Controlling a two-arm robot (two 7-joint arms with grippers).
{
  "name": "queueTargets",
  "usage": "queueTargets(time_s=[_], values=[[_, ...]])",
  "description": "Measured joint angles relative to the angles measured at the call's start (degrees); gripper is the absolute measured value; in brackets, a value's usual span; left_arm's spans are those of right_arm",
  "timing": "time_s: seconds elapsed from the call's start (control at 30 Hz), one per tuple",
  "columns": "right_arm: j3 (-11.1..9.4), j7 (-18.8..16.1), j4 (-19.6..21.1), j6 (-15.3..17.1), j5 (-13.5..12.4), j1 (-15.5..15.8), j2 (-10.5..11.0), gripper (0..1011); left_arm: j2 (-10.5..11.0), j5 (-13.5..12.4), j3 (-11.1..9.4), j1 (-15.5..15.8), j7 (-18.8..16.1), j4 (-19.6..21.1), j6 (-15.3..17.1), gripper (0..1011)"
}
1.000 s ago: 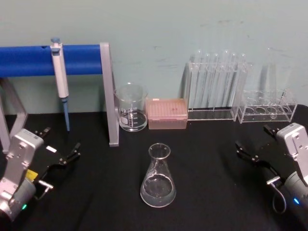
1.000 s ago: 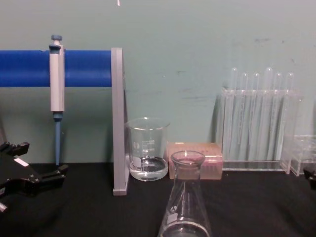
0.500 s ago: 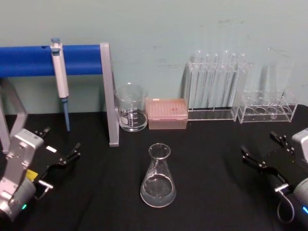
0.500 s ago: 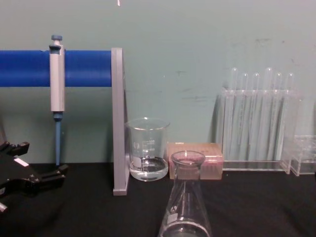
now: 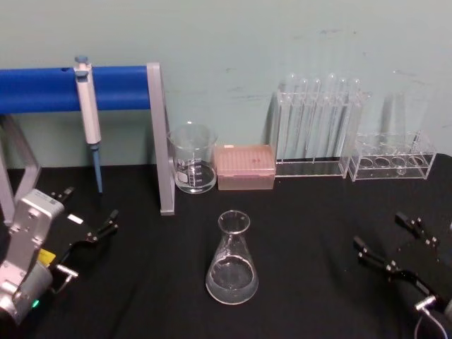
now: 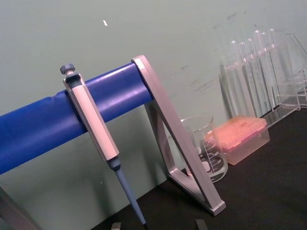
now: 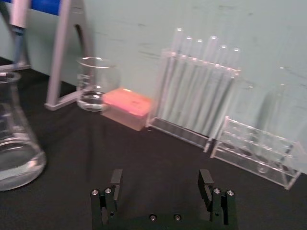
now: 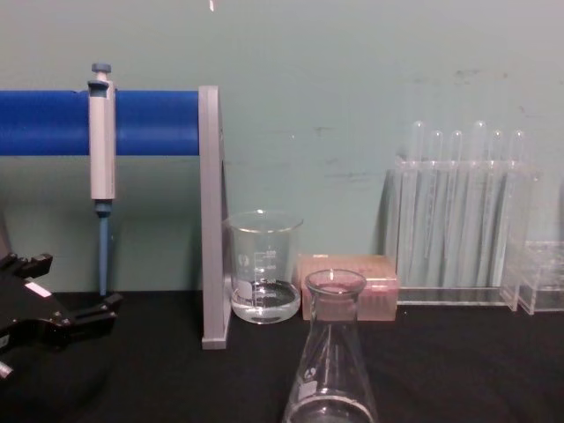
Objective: Grasp the erlenmeyer flask with one hand, shake it three times, then place it back.
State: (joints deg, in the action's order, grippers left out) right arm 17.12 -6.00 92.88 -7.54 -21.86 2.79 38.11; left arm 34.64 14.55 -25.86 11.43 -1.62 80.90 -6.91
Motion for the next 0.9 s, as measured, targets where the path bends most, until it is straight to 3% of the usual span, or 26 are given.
queueTargets(time_s=[0.4, 0.9], values=[[-1.08, -5.45, 5.12, -1.52, -0.68, 5.24, 2.04, 1000, 0.00, 0.00, 0.00, 0.00, 0.00, 0.00, 0.00, 1001], [-0.01, -12.56, 4.96, -1.89, -1.17, 4.41, 0.36, 1000, 0.00, 0.00, 0.00, 0.00, 0.00, 0.00, 0.00, 1001]])
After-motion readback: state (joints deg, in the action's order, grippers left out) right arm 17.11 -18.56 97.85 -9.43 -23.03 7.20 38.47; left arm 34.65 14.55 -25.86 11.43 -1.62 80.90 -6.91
